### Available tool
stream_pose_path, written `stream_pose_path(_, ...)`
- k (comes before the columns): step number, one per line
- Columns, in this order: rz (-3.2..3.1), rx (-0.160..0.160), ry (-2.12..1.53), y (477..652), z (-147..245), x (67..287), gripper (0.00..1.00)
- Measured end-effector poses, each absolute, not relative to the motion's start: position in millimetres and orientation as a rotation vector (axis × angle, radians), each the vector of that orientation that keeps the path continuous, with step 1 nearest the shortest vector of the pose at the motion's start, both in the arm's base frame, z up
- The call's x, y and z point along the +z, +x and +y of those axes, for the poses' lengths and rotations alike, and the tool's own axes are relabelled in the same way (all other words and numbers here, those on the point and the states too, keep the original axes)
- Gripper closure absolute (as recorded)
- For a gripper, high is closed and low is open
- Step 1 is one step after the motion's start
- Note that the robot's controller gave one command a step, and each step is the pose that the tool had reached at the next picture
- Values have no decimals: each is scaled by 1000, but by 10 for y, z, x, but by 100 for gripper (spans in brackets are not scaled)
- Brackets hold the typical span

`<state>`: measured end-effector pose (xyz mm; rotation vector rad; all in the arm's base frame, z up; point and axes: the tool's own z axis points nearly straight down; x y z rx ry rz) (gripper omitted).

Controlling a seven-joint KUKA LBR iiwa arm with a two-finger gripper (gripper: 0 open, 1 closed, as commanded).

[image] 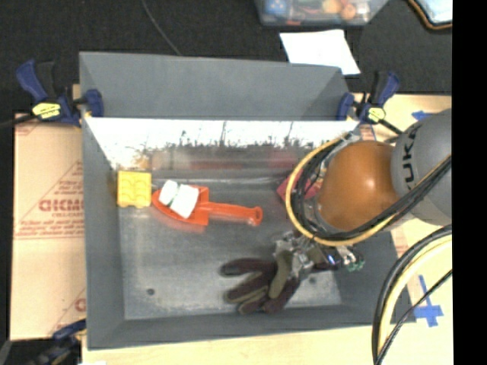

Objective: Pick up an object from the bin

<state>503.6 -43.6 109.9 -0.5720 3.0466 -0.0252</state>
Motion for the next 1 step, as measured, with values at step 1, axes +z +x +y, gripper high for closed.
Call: stream_pose_path(1,3070,-23,-417,5792,-808,880,100)
